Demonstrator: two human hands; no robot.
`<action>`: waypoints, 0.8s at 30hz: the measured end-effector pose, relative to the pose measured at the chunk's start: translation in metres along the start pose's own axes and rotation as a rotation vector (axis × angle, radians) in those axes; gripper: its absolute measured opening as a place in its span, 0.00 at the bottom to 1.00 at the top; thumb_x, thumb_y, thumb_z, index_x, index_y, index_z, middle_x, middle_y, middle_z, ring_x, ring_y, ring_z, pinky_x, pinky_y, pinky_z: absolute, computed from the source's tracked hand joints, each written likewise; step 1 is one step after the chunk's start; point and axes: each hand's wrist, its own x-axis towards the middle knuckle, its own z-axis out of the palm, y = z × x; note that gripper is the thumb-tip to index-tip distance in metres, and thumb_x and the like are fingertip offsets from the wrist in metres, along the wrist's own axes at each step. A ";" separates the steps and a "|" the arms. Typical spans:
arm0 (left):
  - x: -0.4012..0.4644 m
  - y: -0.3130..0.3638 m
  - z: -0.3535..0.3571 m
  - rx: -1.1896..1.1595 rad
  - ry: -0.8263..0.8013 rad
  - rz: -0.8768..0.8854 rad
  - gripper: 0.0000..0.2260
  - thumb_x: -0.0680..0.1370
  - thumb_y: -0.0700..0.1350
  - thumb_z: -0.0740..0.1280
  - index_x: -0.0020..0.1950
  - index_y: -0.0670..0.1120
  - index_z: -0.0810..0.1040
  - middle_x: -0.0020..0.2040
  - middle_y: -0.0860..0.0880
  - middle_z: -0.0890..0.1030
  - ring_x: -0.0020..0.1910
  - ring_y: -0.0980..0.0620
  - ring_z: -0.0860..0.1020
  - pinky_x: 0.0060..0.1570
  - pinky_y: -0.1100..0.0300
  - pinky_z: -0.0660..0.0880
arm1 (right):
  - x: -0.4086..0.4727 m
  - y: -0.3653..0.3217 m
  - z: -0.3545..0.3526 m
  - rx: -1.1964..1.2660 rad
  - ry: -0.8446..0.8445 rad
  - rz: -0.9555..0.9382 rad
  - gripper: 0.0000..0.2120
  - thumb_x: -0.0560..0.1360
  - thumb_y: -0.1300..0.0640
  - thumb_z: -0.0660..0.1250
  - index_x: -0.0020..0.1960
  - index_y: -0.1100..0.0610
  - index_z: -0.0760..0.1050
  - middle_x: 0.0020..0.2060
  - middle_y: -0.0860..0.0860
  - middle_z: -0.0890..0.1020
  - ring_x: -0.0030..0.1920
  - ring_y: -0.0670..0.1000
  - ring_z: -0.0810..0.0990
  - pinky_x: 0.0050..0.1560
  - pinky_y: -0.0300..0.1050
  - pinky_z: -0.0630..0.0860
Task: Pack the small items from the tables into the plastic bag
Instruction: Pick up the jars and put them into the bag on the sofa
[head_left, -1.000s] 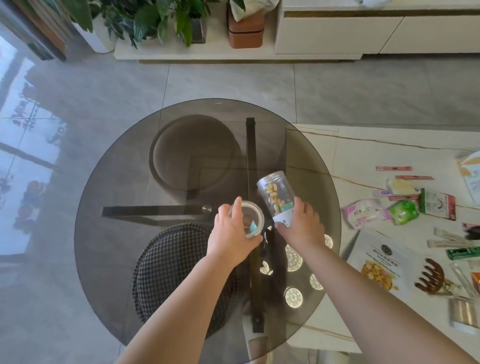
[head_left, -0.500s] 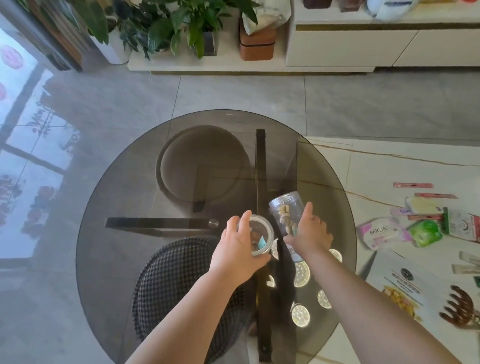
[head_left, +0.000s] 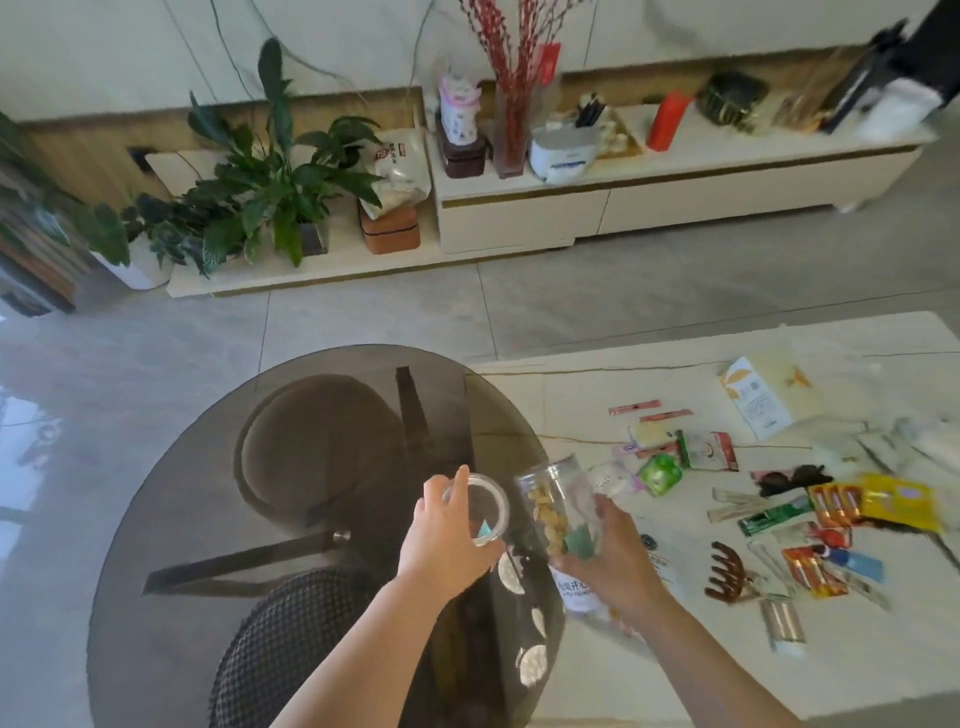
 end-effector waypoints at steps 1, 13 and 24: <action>-0.005 0.019 0.001 0.002 -0.020 0.035 0.43 0.69 0.61 0.70 0.75 0.59 0.47 0.72 0.57 0.56 0.68 0.51 0.66 0.60 0.61 0.75 | -0.012 0.004 -0.018 0.022 0.007 0.004 0.42 0.63 0.49 0.78 0.69 0.44 0.57 0.57 0.41 0.65 0.62 0.44 0.66 0.63 0.45 0.66; -0.064 0.277 0.033 0.129 -0.188 0.434 0.44 0.68 0.61 0.67 0.77 0.52 0.48 0.72 0.50 0.56 0.64 0.53 0.73 0.60 0.55 0.75 | -0.143 0.098 -0.247 0.381 0.236 -0.110 0.37 0.59 0.52 0.77 0.61 0.35 0.63 0.54 0.29 0.72 0.55 0.24 0.69 0.48 0.18 0.66; -0.151 0.499 0.099 0.222 -0.172 0.729 0.43 0.70 0.64 0.66 0.77 0.49 0.50 0.72 0.48 0.59 0.67 0.46 0.70 0.63 0.58 0.70 | -0.230 0.206 -0.415 0.382 0.614 -0.049 0.40 0.63 0.55 0.78 0.68 0.43 0.61 0.60 0.39 0.72 0.62 0.45 0.71 0.60 0.35 0.72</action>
